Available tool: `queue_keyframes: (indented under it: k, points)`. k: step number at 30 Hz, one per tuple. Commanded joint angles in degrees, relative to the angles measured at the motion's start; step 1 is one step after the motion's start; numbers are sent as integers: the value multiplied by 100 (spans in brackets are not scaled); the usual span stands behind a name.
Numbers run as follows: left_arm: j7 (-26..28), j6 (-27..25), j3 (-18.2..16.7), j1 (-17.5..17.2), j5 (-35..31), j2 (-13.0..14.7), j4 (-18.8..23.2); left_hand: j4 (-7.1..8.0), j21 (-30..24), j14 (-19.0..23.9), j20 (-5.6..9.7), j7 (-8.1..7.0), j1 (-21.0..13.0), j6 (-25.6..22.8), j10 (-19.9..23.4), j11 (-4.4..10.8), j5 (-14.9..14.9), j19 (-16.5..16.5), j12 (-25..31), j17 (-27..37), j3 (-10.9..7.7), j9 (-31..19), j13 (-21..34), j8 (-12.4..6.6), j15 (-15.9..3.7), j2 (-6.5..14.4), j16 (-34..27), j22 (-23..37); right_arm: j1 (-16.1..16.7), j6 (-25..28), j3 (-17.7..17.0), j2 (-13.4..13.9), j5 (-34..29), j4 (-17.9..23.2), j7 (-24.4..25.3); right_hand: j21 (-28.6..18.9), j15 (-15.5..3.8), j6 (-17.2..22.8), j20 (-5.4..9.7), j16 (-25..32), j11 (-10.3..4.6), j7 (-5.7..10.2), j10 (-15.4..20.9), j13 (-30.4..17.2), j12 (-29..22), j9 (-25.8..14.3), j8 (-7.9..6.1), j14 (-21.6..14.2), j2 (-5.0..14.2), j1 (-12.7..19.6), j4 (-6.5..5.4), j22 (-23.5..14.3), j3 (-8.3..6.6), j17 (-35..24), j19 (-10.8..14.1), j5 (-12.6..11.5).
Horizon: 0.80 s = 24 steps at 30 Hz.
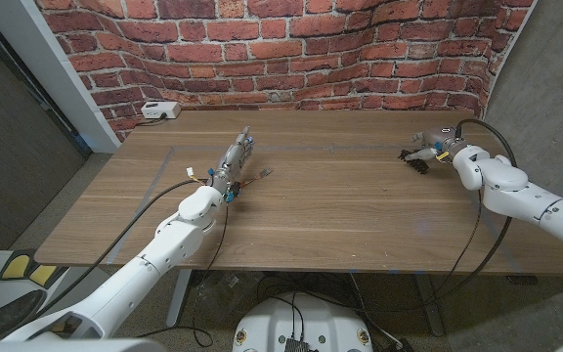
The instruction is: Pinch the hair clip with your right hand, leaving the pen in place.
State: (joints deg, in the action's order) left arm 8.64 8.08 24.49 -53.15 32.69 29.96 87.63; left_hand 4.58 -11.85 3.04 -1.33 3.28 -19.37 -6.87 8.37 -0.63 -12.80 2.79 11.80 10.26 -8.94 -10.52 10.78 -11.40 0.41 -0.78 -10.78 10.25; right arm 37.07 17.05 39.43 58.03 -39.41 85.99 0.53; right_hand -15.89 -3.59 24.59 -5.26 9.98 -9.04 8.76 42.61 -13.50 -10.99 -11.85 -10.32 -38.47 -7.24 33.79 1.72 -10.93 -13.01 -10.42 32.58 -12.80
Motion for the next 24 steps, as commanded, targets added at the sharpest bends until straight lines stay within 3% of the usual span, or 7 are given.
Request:
queue_keyframes:
  k: [1,5,10,16,19,22,24]
  points:
    - [-34,19,13,40,-12,-9,-40,4,1,-10,-48,-6,6,-45,-6,-5,3,7,-8,22,22,-17,25,2,27,20,3,24,154,167,-161,71,88,233,72,52,55,-136,-100,-5,56,-51,-173,12,18,-33,3,121,-14,-206,-62,-3,99,-24,-66,-35]
    - [-25,20,10,46,-15,-11,-50,6,-5,0,28,-6,6,-55,13,-75,5,-9,0,22,30,-17,25,-1,46,24,-1,25,260,239,-287,67,254,363,153,81,98,-222,-129,9,159,-98,-312,28,13,-34,-12,201,-26,-399,-143,-6,180,-32,-90,-47]
    - [-46,8,10,66,-8,-6,-62,6,-4,0,40,6,6,-63,14,-76,6,-7,0,22,34,-17,25,-3,51,25,0,25,464,277,-458,94,390,599,489,116,216,41,-144,42,268,-134,-412,62,-27,-41,-151,209,-29,-682,-264,-10,297,-35,-107,-61]
    - [-97,22,20,97,10,-23,-121,7,-4,-4,43,11,5,-75,1,-56,7,-9,-6,22,40,-17,25,-6,56,28,2,25,701,283,-664,104,572,845,862,163,292,-72,-164,-13,340,-146,-662,91,-3,-48,-113,469,-26,-859,-332,-12,377,-31,-157,-76]
    - [-113,33,21,105,14,-26,-139,7,-4,-1,45,11,5,-73,11,-52,8,-9,-2,22,43,-17,25,-5,42,29,1,25,805,489,-737,61,589,1006,967,226,343,-119,-113,-12,379,-180,-721,101,-11,-46,-101,547,-10,-914,-355,-13,399,-32,-293,-82]
    - [-89,20,11,96,19,-24,-128,7,-5,-64,49,12,4,-69,-5,-50,9,-12,-9,21,48,-17,25,-2,37,30,25,25,936,472,-889,17,817,1102,1135,316,307,-171,-16,-24,406,-196,-860,117,-34,-47,-102,832,101,-1203,-511,-25,471,-49,-501,-76]
    - [-78,15,3,87,16,-11,-111,7,-4,-71,55,13,4,-67,-7,-49,9,-9,-9,21,49,-17,25,-1,40,31,27,25,1004,398,-956,2,931,1144,1251,336,319,-173,-9,-26,442,-197,-922,120,-30,-45,-106,911,120,-1277,-549,-28,493,-53,-556,-72]
